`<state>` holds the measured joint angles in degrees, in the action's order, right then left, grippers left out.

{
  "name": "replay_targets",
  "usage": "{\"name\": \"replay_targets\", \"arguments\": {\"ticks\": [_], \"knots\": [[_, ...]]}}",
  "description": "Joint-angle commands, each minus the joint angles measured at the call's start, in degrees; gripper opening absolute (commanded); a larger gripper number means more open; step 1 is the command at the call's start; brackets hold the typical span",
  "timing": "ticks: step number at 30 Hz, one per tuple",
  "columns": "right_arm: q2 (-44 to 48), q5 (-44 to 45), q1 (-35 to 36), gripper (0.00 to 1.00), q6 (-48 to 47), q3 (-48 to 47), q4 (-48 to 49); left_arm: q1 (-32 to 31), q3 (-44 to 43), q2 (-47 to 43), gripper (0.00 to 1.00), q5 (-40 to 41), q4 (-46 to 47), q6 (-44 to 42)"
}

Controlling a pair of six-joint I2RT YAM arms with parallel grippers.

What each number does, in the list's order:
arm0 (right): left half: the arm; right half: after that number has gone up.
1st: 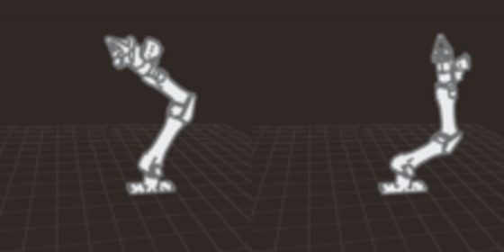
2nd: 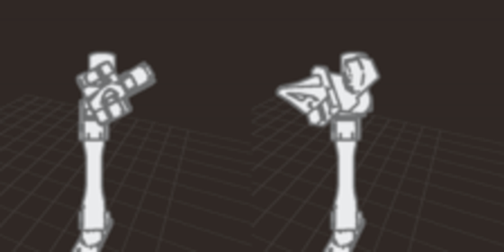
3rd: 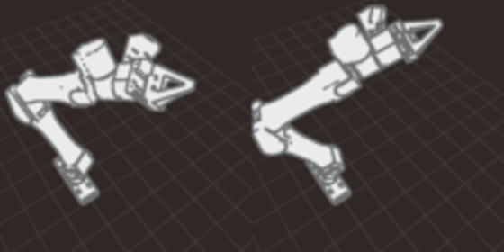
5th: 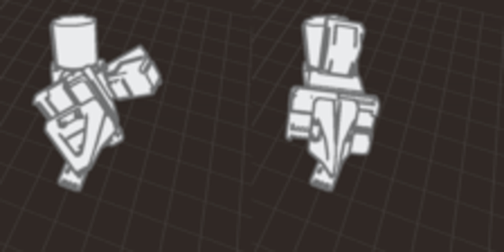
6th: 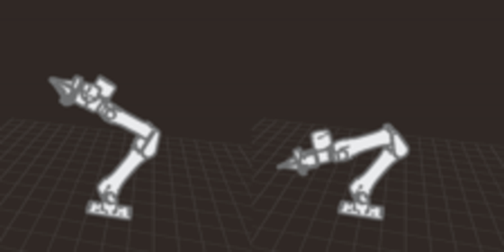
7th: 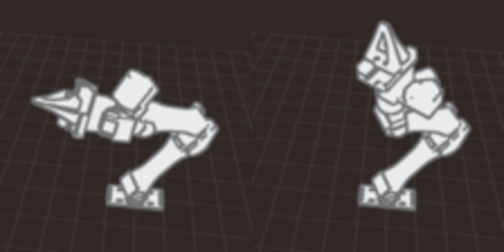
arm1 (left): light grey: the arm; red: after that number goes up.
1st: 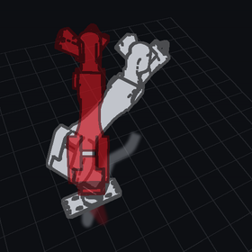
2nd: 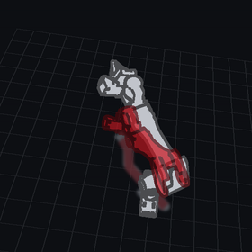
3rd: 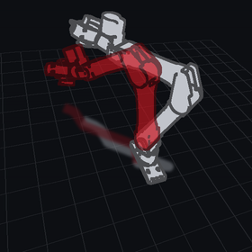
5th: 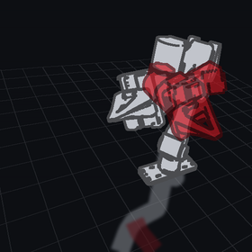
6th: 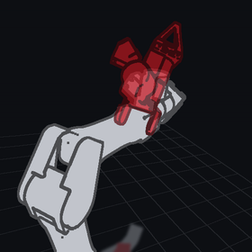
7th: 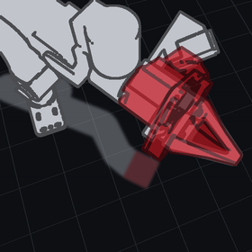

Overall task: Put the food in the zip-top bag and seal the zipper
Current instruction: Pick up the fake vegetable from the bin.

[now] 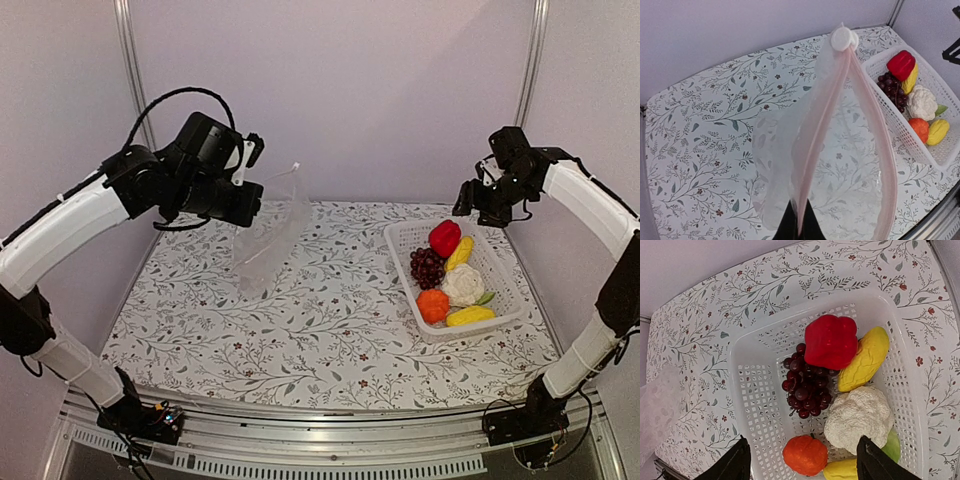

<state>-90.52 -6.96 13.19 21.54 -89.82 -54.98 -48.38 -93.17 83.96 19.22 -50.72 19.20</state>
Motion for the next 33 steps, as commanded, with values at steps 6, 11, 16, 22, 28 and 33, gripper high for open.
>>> {"name": "replay_targets", "arguments": {"ticks": [6, 11, 16, 22, 28, 33], "knots": [[-10.3, 1.3, -3.1, 0.76, -1.0, -6.5, 6.8, -1.3, 0.2, 9.2, 0.00, -13.7, 9.6, 5.2], [-15.1, 1.7, -3.9, 0.81, -0.3, -8.6, 8.7, -1.3, -0.8, 10.8, 0.00, -14.6, 10.4, 5.2], [-18.6, 2.5, -4.8, 0.83, -0.9, -9.2, 10.5, -1.3, 0.0, 10.2, 0.00, -15.0, 10.5, 5.0], [-23.0, 0.4, -5.6, 0.82, -1.3, -10.2, 12.3, -1.3, 1.0, 9.3, 0.00, -14.8, 10.6, 4.9], [-26.7, -1.5, -5.8, 0.81, -0.9, -12.1, 13.2, -1.2, 1.2, 9.2, 0.00, -15.0, 10.6, 5.0], [-29.7, -3.8, -5.8, 0.78, -0.6, -13.3, 13.3, -1.2, 1.2, 9.4, 0.00, -15.3, 10.4, 5.2]]}}
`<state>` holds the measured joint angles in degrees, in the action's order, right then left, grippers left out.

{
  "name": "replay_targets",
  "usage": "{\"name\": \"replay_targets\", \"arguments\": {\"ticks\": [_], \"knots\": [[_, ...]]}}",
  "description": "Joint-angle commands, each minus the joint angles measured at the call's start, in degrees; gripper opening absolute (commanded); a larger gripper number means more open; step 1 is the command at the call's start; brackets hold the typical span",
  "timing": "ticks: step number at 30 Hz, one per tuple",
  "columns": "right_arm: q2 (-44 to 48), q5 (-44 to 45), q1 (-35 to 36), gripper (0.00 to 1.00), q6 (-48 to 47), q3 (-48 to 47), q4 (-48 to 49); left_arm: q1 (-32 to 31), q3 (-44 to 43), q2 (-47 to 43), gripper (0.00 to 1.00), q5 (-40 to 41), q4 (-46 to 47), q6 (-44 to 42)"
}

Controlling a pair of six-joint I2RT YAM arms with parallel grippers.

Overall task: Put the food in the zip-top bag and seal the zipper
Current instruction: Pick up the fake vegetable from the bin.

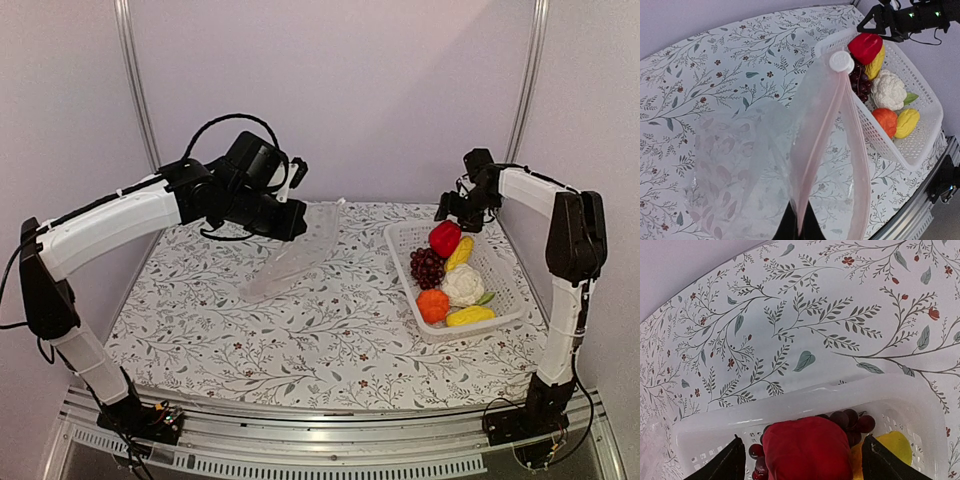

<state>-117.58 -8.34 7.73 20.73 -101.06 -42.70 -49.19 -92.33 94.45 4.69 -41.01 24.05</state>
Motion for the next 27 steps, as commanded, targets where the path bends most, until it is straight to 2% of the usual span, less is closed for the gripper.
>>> {"name": "replay_targets", "arguments": {"ticks": [1, 6, 10, 14, 17, 23, 27], "knots": [[-3.0, -2.8, -0.3, 0.77, 0.6, -2.0, 1.0, -0.4, 0.2, -1.1, 0.00, -0.8, 0.6, 0.4], [-3.2, -3.6, -0.3, 0.65, 1.1, -1.1, 1.1, -0.4, -0.4, -0.9, 0.00, -0.5, 0.6, 0.2], [-1.7, -3.8, -0.2, 0.62, 1.5, 0.7, 1.1, -0.4, -0.9, -0.6, 0.00, -0.6, 0.6, 0.0], [1.0, -3.8, -0.2, 0.48, 1.4, 4.5, 2.3, -0.3, -1.2, -0.2, 0.00, -1.0, 0.9, -0.2], [3.5, -3.4, -0.3, 0.41, 1.2, 6.5, 2.9, -0.3, -1.2, 0.3, 0.00, -1.5, 1.4, -0.4], [12.1, -2.3, 1.7, 0.37, 0.8, 7.6, 0.6, -0.3, -2.8, 1.9, 0.00, -3.0, 2.6, -0.1], [20.1, -5.3, 5.6, 0.36, -0.2, 7.8, -0.9, -0.2, -4.6, 3.9, 0.00, -4.2, 3.9, 0.6]]}}
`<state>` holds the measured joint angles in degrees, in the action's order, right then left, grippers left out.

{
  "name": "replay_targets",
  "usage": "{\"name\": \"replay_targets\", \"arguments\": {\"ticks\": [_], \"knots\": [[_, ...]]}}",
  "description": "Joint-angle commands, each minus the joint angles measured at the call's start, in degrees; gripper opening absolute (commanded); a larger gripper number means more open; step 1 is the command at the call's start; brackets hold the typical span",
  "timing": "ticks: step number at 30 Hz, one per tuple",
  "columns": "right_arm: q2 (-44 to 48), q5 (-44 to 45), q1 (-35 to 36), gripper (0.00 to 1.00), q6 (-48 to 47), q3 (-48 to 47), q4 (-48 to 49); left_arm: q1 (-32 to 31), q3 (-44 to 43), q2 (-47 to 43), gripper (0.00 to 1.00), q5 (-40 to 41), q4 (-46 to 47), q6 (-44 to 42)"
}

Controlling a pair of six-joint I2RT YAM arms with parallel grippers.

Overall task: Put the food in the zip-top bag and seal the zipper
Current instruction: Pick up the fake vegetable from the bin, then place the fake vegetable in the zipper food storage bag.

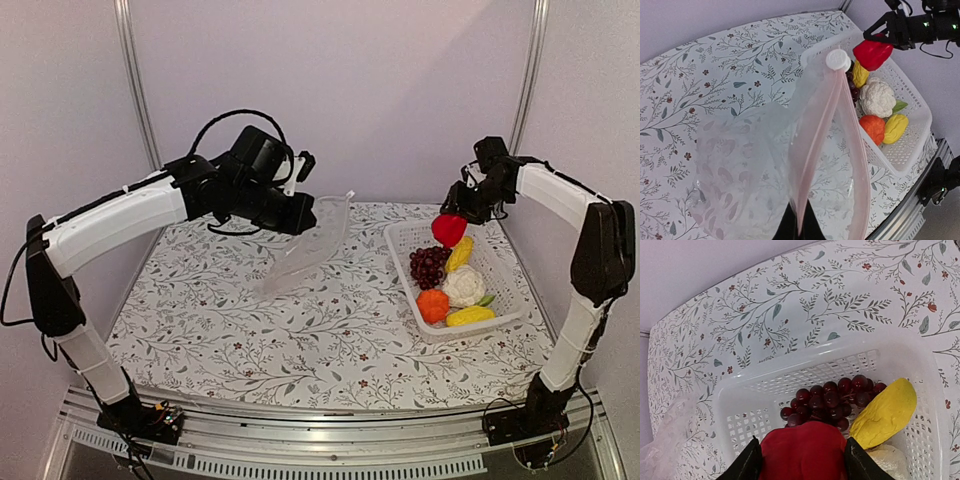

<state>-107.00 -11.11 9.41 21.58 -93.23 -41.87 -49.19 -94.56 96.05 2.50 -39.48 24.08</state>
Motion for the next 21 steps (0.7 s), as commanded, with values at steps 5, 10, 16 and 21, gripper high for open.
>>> {"name": "replay_targets", "arguments": {"ticks": [5, 10, 16, 21], "knots": [[18.6, -8.0, 10.8, 0.33, 3.4, -0.8, -1.2, -0.2, -5.1, 5.4, 0.00, -4.0, 3.6, 1.4], [22.1, -14.4, 17.5, 0.32, 9.0, -4.2, 2.2, -0.1, -7.8, 8.4, 0.00, -5.5, 4.7, 2.6], [21.6, -18.6, 20.3, 0.30, 14.0, -4.7, 9.6, 0.0, -11.5, 11.0, 0.00, -7.6, 5.7, 4.5], [19.7, -20.8, 21.5, 0.30, 16.2, -1.5, 16.2, 0.0, -12.4, 11.3, 0.00, -9.2, 7.5, 5.6]]}}
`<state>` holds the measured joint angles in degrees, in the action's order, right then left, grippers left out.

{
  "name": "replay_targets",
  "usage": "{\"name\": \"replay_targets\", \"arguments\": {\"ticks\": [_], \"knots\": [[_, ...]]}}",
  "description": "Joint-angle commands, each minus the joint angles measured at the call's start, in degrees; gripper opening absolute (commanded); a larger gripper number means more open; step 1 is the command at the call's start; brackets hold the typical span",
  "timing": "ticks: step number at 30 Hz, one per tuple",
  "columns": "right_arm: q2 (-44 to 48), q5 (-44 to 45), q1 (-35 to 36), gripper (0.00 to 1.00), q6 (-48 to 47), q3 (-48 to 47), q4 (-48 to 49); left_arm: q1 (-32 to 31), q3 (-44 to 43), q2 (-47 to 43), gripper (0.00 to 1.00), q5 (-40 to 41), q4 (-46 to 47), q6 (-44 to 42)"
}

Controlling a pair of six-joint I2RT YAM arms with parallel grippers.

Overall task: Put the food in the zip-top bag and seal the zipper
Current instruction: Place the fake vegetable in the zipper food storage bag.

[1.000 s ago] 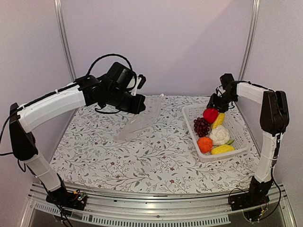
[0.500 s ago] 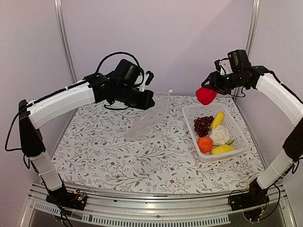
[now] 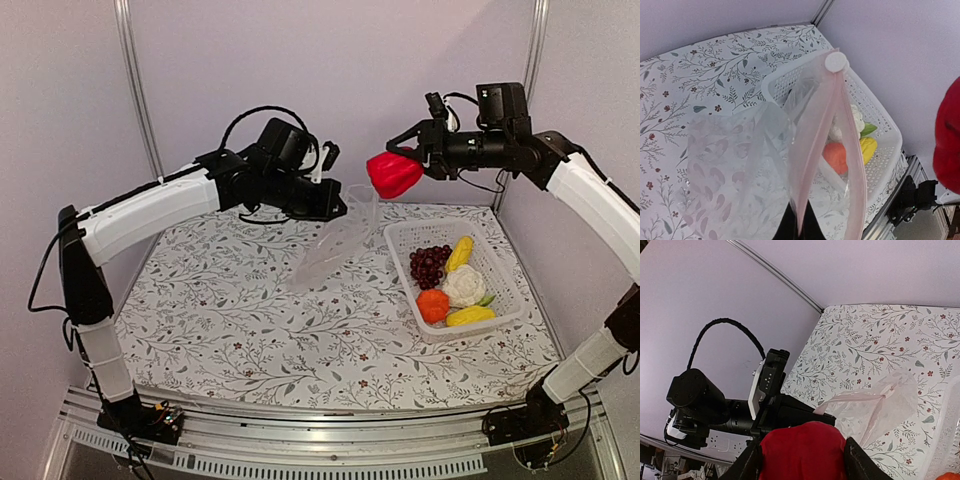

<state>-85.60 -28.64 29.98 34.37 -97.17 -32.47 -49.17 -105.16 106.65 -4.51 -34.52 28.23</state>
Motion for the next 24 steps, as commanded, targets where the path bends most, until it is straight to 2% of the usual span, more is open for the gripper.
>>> {"name": "replay_targets", "arguments": {"ticks": [1, 11, 14, 16, 20, 24], "knots": [[-2.0, -3.8, 1.0, 0.29, 4.7, 3.4, 8.4, 0.0, -1.9, 0.5, 0.00, -2.2, 2.8, 1.6], [-3.7, -6.7, 1.2, 0.28, 11.2, 10.0, 18.6, 0.0, -0.6, -1.6, 0.00, -3.2, 4.5, 2.3], [-3.8, -5.4, 1.8, 0.27, 12.4, 10.8, 18.8, 0.0, -0.4, -1.9, 0.00, -3.1, 4.8, 2.3], [-3.9, -2.9, 1.9, 0.27, 12.4, 11.1, 16.9, 0.0, -0.4, -2.0, 0.00, -3.1, 5.0, 2.4], [-4.4, 6.4, 1.9, 0.26, 9.5, 8.9, 6.5, 0.2, -0.5, -2.1, 0.00, -2.9, 5.2, 2.5], [-4.6, 10.4, 2.1, 0.25, 7.3, 8.2, 1.4, 0.5, -0.4, -2.1, 0.00, -2.7, 5.3, 2.8]]}}
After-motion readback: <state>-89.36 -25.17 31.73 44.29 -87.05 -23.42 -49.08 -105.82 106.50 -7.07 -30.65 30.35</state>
